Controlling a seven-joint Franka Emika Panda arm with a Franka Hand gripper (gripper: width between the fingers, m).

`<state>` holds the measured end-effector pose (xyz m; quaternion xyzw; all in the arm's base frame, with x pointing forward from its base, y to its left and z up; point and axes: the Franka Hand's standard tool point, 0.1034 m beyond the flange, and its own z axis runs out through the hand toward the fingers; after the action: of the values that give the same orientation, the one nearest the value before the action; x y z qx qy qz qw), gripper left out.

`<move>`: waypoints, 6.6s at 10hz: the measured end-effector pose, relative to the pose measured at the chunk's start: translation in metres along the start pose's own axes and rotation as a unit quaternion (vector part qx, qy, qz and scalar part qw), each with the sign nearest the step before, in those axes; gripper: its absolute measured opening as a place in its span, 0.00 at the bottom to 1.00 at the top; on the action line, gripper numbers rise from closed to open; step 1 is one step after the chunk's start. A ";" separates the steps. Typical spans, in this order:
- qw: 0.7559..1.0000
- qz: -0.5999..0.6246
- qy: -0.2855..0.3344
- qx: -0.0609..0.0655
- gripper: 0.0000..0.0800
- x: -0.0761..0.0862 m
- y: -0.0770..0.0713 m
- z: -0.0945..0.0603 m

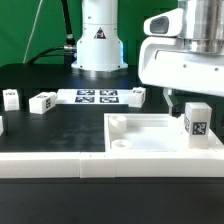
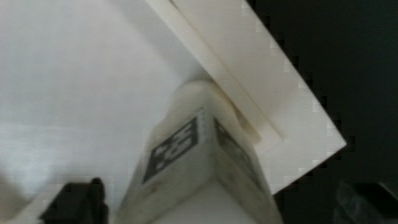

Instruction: Assemble one leg

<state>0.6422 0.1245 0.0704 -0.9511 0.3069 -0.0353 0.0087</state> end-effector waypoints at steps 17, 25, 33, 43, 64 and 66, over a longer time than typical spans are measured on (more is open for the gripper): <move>0.978 -0.209 0.006 -0.003 0.36 0.002 0.002 -0.001; 0.954 0.298 0.020 -0.001 0.36 0.001 0.009 -0.001; 0.934 0.357 0.003 -0.002 0.77 -0.002 0.009 0.000; 0.971 -0.239 0.010 -0.010 0.81 -0.005 0.001 -0.002; 0.996 0.072 0.029 -0.039 0.59 0.012 0.033 0.000; 0.996 0.072 0.029 -0.039 0.80 0.012 0.033 0.000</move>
Offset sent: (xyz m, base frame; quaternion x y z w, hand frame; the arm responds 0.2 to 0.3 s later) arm -0.0120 0.0210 0.0004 0.0160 -0.0397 -0.3151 0.9481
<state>0.6327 0.0903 0.0698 -0.9247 0.3759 -0.0499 -0.0344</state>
